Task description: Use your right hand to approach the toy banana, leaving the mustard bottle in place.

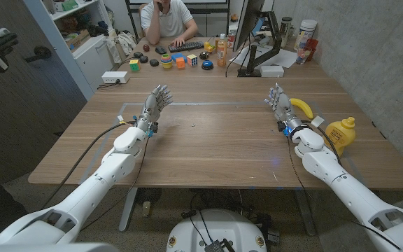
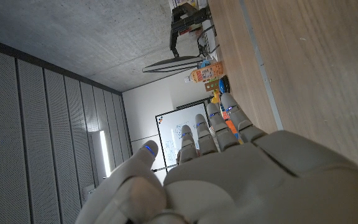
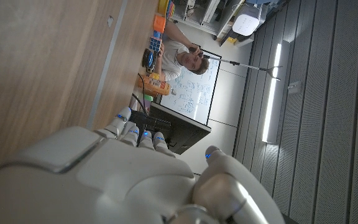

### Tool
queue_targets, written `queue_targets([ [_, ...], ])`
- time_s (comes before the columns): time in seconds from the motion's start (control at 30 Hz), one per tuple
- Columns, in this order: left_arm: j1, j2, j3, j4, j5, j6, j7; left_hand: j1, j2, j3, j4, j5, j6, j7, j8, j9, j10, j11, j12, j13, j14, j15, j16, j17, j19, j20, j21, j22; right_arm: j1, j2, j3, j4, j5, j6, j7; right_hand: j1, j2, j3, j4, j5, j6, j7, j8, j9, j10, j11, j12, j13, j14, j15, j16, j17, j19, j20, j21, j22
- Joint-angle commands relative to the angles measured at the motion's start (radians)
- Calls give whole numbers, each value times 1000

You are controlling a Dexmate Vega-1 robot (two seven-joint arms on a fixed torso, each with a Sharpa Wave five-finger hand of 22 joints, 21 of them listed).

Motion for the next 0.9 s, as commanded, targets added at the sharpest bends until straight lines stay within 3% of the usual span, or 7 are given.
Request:
queue_targets([
  [0.03, 13, -43, -53, 3, 44, 23, -30, 1, 19, 7, 0, 4, 2, -7, 5, 2, 8, -1, 5, 4, 8, 2, 5, 4, 7, 1, 10, 4, -39, 119, 160, -35, -148, -81, 97, 0, 116, -1, 0, 3, -18, -2, 4, 4, -6, 6, 7, 5, -55, 12, 11, 1, -69, -51, -12, 4],
  [0.2, 19, -58, -73, 2, 62, 31, -39, 1, 19, 7, 0, 4, 2, -7, 5, 2, 8, -1, 5, 4, 8, 2, 5, 4, 7, 1, 10, 4, -49, 146, 201, -63, -238, -106, 121, 10, 105, -8, -9, 3, -18, -8, 7, 4, 20, 20, 15, 5, -19, 35, 18, -4, -34, 5, -13, 3],
  [0.3, 21, -66, -83, 3, 69, 34, -45, 1, 19, 7, 0, 4, 2, -7, 5, 2, 8, -1, 5, 4, 8, 2, 5, 4, 7, 1, 10, 4, -59, 159, 216, -89, -308, -110, 103, 34, 82, -11, -30, 2, -4, -1, 12, 4, 53, 26, 22, 5, 10, 46, 15, -11, 8, 76, -16, 2],
  [0.43, 23, -76, -94, 6, 77, 37, -54, 1, 19, 7, 0, 4, 2, -7, 5, 2, 8, -1, 5, 4, 8, 2, 5, 4, 7, 1, 10, 4, -75, 157, 216, -149, -446, -124, 45, 79, 60, -4, -61, 6, 40, -26, 23, 4, 103, 21, 31, 7, 84, 80, 18, -14, 70, 167, -23, 4],
  [0.67, 24, -89, -108, 10, 89, 41, -65, 1, 19, 7, 0, 4, 2, -7, 5, 2, 8, -1, 5, 4, 8, 2, 5, 4, 7, 1, 10, 4, -87, 147, 201, -228, -660, -166, -25, 130, 44, 6, -94, 15, 101, -51, 35, 5, 173, 19, 47, 9, 156, 91, 18, -14, 124, 195, -31, 5],
  [0.8, 24, -95, -114, 13, 95, 42, -69, 1, 19, 7, 0, 4, 2, -7, 5, 2, 8, -1, 5, 4, 8, 2, 5, 4, 7, 1, 10, 4, -89, 146, 189, -265, -770, -203, -64, 167, 11, 1, -126, 18, 136, -72, 40, 7, 203, 18, 53, 11, 200, 100, 17, -12, 159, 243, -40, 5],
  [0.9, 25, -99, -118, 14, 98, 44, -73, 1, 19, 7, 0, 4, 2, -7, 5, 2, 8, -1, 5, 4, 8, 2, 5, 4, 7, 1, 10, 4, -89, 138, 174, -298, -854, -243, -83, 175, -1, -3, -135, 18, 151, -75, 42, 7, 218, 16, 57, 12, 214, 99, 17, -11, 166, 246, -44, 5],
])
